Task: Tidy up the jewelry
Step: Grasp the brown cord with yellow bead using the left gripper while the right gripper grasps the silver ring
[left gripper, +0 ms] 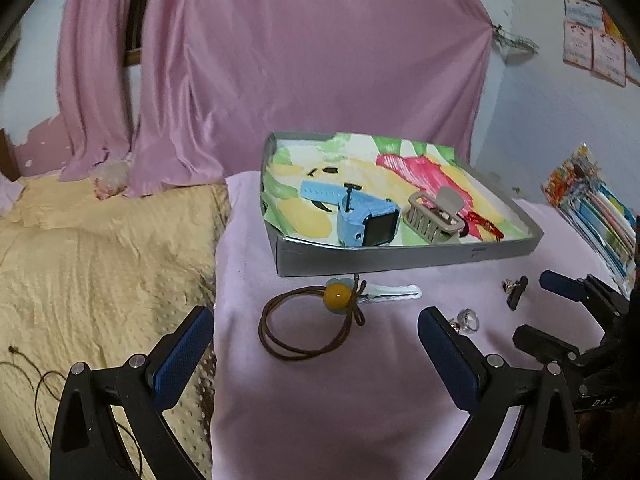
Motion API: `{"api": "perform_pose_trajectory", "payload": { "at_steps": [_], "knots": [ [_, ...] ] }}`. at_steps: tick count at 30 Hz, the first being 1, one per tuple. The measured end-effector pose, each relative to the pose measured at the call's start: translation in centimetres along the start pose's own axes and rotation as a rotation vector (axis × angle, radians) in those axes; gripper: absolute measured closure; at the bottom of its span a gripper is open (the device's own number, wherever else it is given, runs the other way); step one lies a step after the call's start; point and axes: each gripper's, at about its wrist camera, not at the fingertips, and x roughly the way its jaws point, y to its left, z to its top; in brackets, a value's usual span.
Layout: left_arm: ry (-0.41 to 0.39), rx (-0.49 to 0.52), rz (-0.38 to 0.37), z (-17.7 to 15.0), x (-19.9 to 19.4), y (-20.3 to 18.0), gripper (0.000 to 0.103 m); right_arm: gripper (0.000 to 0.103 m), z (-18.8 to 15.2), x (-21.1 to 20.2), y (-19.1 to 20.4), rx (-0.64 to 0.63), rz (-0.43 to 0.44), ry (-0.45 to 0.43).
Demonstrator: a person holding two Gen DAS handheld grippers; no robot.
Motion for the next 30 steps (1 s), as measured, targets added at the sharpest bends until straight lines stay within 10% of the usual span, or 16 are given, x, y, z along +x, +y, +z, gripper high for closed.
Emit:
{"api": "perform_pose_trajectory", "payload": {
  "at_steps": [16, 30],
  "knots": [
    [0.121, 0.049, -0.100, 0.8, 3.5, -0.4, 0.028, 0.051, 1.4, 3.2, 1.8, -0.014, 0.045, 0.120],
    [0.135, 0.065, -0.029, 0.6, 3.8, -1.2, 0.057, 0.078, 1.9, 4.1, 3.0, -0.046, 0.065, 0.144]
  ]
}}
